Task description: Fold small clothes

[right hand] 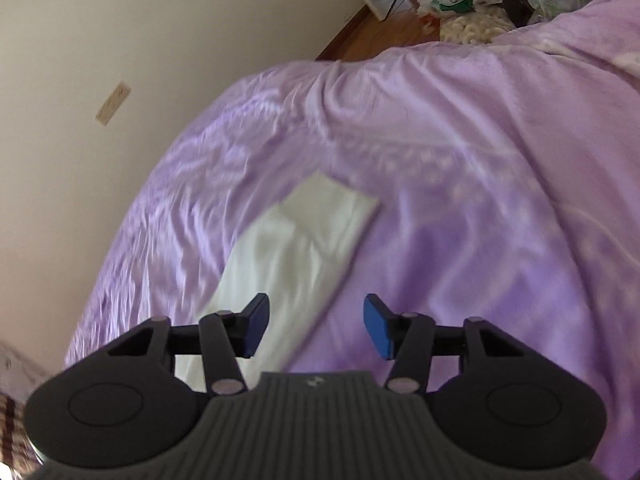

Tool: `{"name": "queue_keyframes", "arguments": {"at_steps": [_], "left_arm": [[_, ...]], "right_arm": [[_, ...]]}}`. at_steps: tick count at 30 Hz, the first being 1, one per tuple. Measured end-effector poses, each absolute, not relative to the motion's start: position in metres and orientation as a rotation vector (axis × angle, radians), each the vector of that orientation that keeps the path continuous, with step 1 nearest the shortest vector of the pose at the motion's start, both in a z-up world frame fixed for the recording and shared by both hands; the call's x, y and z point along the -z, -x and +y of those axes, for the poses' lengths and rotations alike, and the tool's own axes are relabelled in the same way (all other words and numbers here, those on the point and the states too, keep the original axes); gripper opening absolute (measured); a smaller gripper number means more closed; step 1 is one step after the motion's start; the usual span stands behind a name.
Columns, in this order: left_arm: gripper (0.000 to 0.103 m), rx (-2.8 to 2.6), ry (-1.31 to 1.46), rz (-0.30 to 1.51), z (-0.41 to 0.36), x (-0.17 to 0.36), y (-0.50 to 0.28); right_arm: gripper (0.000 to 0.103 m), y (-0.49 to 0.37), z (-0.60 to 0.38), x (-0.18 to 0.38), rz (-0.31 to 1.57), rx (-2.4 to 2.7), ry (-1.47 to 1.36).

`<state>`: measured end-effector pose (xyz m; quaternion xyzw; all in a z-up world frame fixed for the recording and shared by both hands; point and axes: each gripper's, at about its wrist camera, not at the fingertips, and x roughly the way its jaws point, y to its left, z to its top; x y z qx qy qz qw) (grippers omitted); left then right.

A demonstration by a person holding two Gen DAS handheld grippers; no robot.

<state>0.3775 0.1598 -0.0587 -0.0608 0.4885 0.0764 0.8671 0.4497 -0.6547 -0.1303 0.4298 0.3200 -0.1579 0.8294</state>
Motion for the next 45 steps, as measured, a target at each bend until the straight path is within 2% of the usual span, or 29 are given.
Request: {"name": "queue_keyframes", "arguments": {"at_steps": [5, 8, 10, 15, 20, 26, 31, 34, 37, 45], "left_arm": [[0.029, -0.201, 0.106, 1.041, 0.156, 0.071, -0.399], [0.029, -0.217, 0.099, 1.052, 0.153, 0.078, -0.402], [0.029, -0.221, 0.099, 1.052, 0.154, 0.079, -0.403], [0.029, -0.207, 0.132, 1.019, 0.158, 0.070, -0.394], [0.029, -0.183, 0.201, 0.939, 0.175, 0.038, -0.369], [0.029, -0.144, 0.250, 0.849, 0.194, -0.004, -0.335], [0.029, -0.069, 0.238, 0.801, 0.203, -0.038, -0.315], [0.029, -0.061, 0.192, 0.796, 0.206, -0.048, -0.309], [0.029, -0.041, 0.204, 0.802, 0.215, -0.047, -0.302], [0.029, 0.061, 0.372, 0.861, 0.242, 0.000, -0.304]], "right_arm": [[0.041, -0.484, -0.675, 0.155, 0.674, 0.381, -0.937], [0.020, -0.497, -0.679, 0.164, 0.672, 0.406, -0.917], [0.002, -0.498, -0.680, 0.161, 0.662, 0.414, -0.878], [0.001, -0.497, -0.657, 0.110, 0.587, 0.379, -0.721], [0.001, -0.494, -0.603, 0.018, 0.474, 0.234, -0.613], [0.001, -0.485, -0.483, -0.088, 0.407, 0.018, -0.511], [0.001, -0.480, -0.354, -0.124, 0.437, -0.191, -0.429], [0.001, -0.481, -0.277, -0.114, 0.501, -0.318, -0.431], [0.001, -0.482, -0.199, -0.080, 0.570, -0.418, -0.390], [0.001, -0.450, -0.038, 0.082, 0.889, -0.626, -0.267]]}}
